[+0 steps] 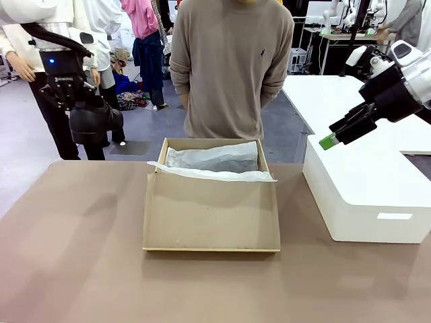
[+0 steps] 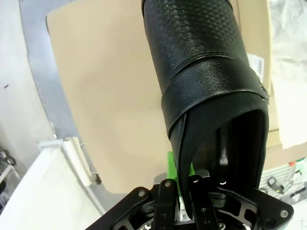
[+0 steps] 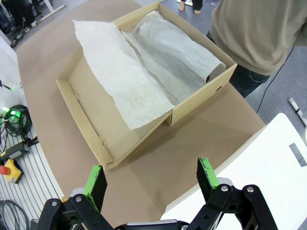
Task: Pack the shoes into the box.
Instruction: Place the other shoe of the Shoes into the Shoes Box.
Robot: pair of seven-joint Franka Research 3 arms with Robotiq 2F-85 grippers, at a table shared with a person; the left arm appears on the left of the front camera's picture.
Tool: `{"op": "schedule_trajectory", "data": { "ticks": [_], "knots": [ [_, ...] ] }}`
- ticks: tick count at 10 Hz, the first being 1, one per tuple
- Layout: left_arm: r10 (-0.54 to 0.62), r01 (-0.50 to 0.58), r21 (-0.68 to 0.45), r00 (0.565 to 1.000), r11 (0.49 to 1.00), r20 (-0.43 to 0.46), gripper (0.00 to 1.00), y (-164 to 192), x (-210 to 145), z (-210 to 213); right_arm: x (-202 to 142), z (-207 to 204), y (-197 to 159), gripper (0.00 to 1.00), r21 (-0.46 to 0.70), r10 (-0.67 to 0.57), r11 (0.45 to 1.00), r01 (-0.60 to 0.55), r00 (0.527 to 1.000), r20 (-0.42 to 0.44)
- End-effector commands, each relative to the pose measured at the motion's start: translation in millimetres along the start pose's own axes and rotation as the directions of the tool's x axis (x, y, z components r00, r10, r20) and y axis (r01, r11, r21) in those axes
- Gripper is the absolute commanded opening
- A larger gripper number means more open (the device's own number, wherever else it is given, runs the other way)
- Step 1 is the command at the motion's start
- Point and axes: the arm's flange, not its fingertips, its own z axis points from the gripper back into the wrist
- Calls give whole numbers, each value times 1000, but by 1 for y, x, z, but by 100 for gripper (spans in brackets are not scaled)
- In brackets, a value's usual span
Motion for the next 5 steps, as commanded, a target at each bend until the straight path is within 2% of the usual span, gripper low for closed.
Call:
{"op": "schedule_trajectory", "data": {
  "ticks": [1,5],
  "knots": [
    [-30,30,7,1000,1000,-8,0,6,1,-3,1,-1,-3,100,15,8,1000,-9,1000,27],
    [-30,30,7,1000,1000,-8,0,6,1,-3,1,-1,-3,100,15,8,1000,-9,1000,27]
  ]
}}
